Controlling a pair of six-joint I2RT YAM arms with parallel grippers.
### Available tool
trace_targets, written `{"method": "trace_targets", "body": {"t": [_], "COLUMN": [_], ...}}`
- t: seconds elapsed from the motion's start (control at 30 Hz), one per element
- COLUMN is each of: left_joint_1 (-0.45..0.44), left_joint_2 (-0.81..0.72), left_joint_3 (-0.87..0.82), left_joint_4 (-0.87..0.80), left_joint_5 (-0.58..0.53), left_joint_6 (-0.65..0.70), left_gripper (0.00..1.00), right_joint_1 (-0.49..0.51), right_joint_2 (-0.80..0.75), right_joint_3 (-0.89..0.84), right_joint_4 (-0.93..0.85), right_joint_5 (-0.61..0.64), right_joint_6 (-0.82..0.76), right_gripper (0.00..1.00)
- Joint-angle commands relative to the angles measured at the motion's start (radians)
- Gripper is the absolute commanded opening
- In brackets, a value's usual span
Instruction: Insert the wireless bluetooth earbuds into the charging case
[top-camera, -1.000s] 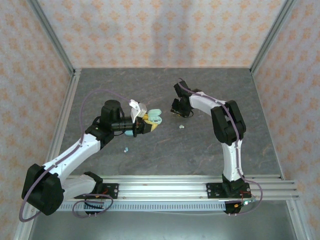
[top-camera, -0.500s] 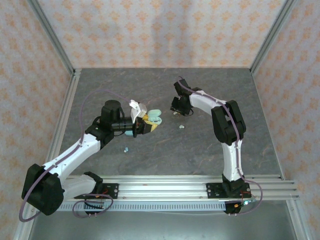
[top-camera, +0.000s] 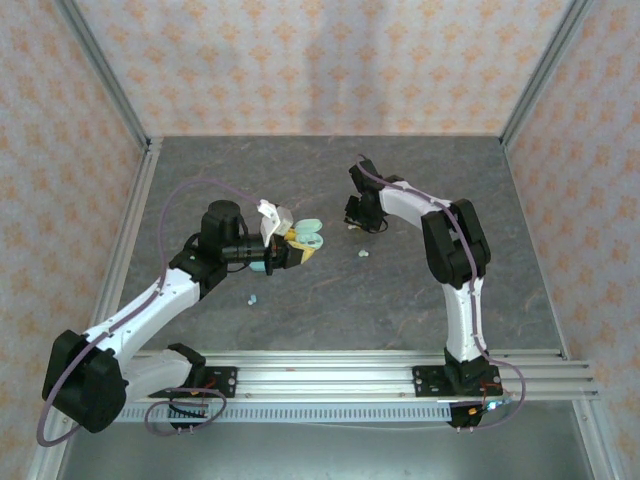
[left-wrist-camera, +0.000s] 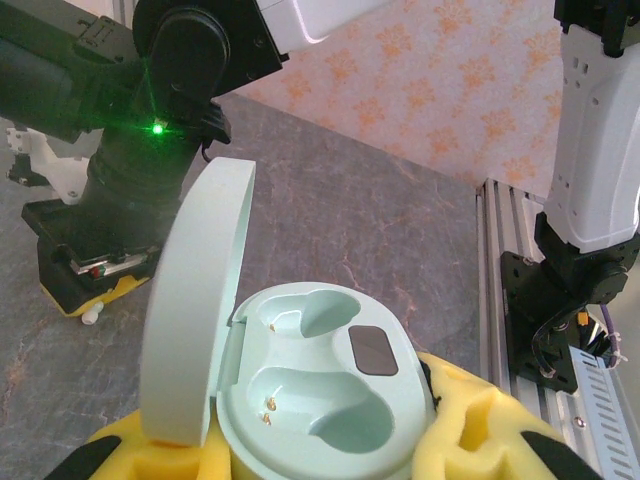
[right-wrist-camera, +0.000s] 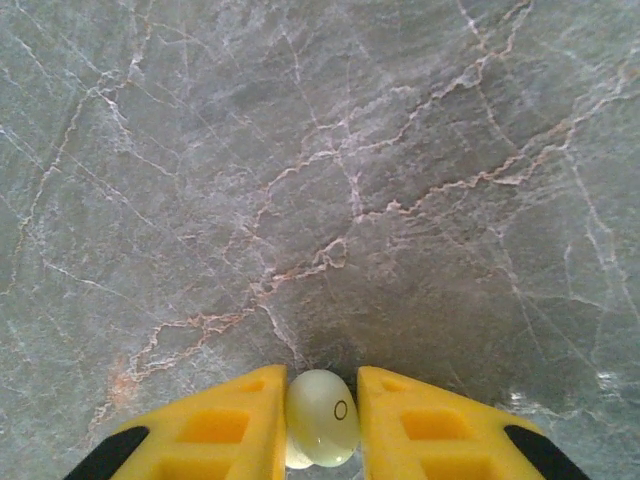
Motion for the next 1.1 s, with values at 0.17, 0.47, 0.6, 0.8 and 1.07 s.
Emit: {"method": "trace_targets", "body": {"t": [0.17, 0.47, 0.6, 0.8, 1.07], "left_joint_1": [0.011, 0.011, 0.009, -0.006, -0.028], "left_joint_2": [-0.029, -0.03, -0.03, -0.015, 0.013], "left_joint_3": [0.007, -0.001, -0.015, 0.001, 0.039], "left_joint_4": [-0.012, 0.033, 0.073, 0.098, 0.088], "left_joint_5": [0.002, 0.019, 0.022, 0.024, 0.034], "left_joint_6": [0.013, -0.026, -0.053, -0.065, -0.043], "left_gripper": [0.1, 0.1, 0.1, 0.11, 0.1], "right_joint_1": [-0.002, -0.003, 0.001, 0.064, 0.269], "right_joint_2": [0.004, -0.212, -0.347, -0.601, -0.844], "right_joint_3": [-0.005, -0.113, -0.165, -0.23, -0.185], "right_joint_4": [-0.02, -0.049, -0.094, -0.15, -0.218], "right_joint_5": [-0.017, 0.028, 0.047, 0.108, 0.284], "right_joint_6": [-0.049, -0.18, -0.241, -0.341, -0.446], "right_gripper": [0.15, 0.1, 0.06, 0.04, 0.0]}}
